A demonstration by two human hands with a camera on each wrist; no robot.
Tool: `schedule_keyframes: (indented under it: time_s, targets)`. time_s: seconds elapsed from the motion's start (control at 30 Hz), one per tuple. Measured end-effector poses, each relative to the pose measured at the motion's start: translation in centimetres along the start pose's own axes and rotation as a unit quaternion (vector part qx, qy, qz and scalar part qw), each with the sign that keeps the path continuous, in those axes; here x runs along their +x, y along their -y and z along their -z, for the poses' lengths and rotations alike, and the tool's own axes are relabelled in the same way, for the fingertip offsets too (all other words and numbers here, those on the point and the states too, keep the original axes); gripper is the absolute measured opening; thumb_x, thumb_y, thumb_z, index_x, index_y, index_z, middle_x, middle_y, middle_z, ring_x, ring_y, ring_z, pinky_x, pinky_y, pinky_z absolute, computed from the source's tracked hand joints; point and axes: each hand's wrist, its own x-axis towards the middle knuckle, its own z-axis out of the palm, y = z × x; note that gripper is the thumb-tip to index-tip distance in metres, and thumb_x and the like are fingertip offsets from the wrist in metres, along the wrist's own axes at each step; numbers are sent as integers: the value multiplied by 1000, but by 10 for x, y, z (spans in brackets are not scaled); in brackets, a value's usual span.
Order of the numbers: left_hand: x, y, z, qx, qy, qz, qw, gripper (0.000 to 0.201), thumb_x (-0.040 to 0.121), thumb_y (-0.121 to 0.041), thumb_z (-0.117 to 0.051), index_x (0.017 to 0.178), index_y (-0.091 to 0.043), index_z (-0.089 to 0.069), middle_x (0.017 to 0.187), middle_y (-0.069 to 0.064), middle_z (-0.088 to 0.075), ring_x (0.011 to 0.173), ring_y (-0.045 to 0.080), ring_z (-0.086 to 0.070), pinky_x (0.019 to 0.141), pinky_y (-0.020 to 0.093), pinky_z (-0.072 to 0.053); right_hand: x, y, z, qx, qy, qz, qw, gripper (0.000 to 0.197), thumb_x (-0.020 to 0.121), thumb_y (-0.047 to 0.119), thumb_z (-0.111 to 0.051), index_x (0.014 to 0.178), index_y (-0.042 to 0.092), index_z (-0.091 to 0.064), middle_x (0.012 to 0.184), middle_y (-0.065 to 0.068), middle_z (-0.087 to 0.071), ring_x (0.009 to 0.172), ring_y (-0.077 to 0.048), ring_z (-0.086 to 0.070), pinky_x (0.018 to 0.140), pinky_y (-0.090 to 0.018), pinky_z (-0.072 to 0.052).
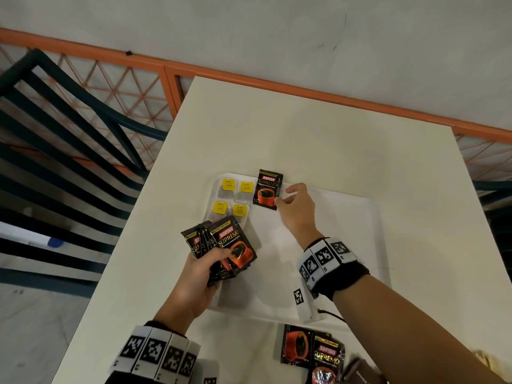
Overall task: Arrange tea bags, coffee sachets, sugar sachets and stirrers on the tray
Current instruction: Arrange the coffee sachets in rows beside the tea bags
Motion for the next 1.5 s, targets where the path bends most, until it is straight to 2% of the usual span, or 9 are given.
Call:
schedule_keyframes:
  time_s: [0.1, 0.27, 0.4, 0.67, 0.83, 1.07, 1.17, 1.33, 1.5]
  targets:
    - [2, -1, -3, 3, -9, -3, 1000, 28, 83, 2, -55, 105, -16, -58, 81, 5, -71, 64, 15, -70, 49, 23, -53, -19, 7, 6, -22, 70, 22, 997, 15, 91, 24, -55, 100, 12, -55, 71, 7, -52, 63, -2, -48, 57, -17, -38]
    - [4, -7, -9, 3, -16, -8, 1000, 37, 83, 0, -55, 119, -12, -56, 93, 9, -69, 77, 22, -68, 55, 26, -52, -48, 7, 29, 3, 371, -14, 928, 30, 95, 33, -46, 103, 10, -63, 87, 2, -65, 67, -8, -53, 57, -18, -39]
    - [3, -9, -12, 0, 5, -16, 1000, 52, 72, -11, -62, 124, -11, -54, 105, 14, -68, 83, 21, -70, 56, 26, -54, -56, -2, 37, 73, 405, -10, 911, 9, 89, 17, -59, 96, 15, -64, 78, 1, -63, 65, -6, -55, 58, -18, -42]
    - [2, -9, -6, -33, 68, 33, 997, 45, 70, -10, -58, 115, -4, -57, 90, 13, -71, 73, 21, -69, 54, 28, -54, -55, -11, 36, 165, 342, -33, 925, 5, 88, 11, -60, 88, 12, -64, 67, 2, -60, 59, -6, -55, 58, -17, -47]
    - [1, -8, -3, -22, 49, 16, 998, 38, 74, -7, -59, 112, -10, -59, 91, 12, -73, 78, 23, -71, 57, 29, -57, -29, -25, 43, 225, 162, -108, 955, 14, 88, 5, -58, 101, 0, -62, 73, -6, -59, 59, -11, -54, 56, -17, -49]
    - [-1, -4, -6, 11, 30, 19, 999, 29, 80, -4, -57, 107, -13, -60, 82, 8, -72, 67, 19, -70, 49, 27, -54, 7, -29, 48, 128, 55, -139, 980, 12, 87, 10, -61, 98, 5, -64, 66, -3, -58, 56, -11, -50, 51, -19, -42]
    - [-1, -5, -6, 18, 31, 20, 999, 49, 68, -8, -69, 116, -10, -58, 90, 11, -72, 73, 21, -71, 51, 27, -54, 13, -28, 46, 82, 33, -130, 988, 15, 87, 13, -62, 98, 4, -66, 61, -3, -57, 51, -12, -46, 52, -20, -40]
    - [-2, -6, -8, 23, 30, 17, 999, 53, 66, -10, -72, 117, -11, -58, 92, 10, -72, 73, 21, -71, 51, 28, -54, 13, -27, 42, 18, 11, -90, 996, 14, 84, 16, -64, 92, 6, -69, 71, -6, -62, 68, -19, -56, 80, -34, -53]
    - [-3, -6, -11, 17, 31, 15, 999, 54, 68, -13, -64, 121, -11, -56, 96, 10, -71, 75, 20, -71, 51, 28, -54, 16, -32, 34, 1, -9, -73, 997, 14, 82, 18, -67, 90, 7, -68, 89, -12, -70, 84, -25, -65, 88, -40, -53]
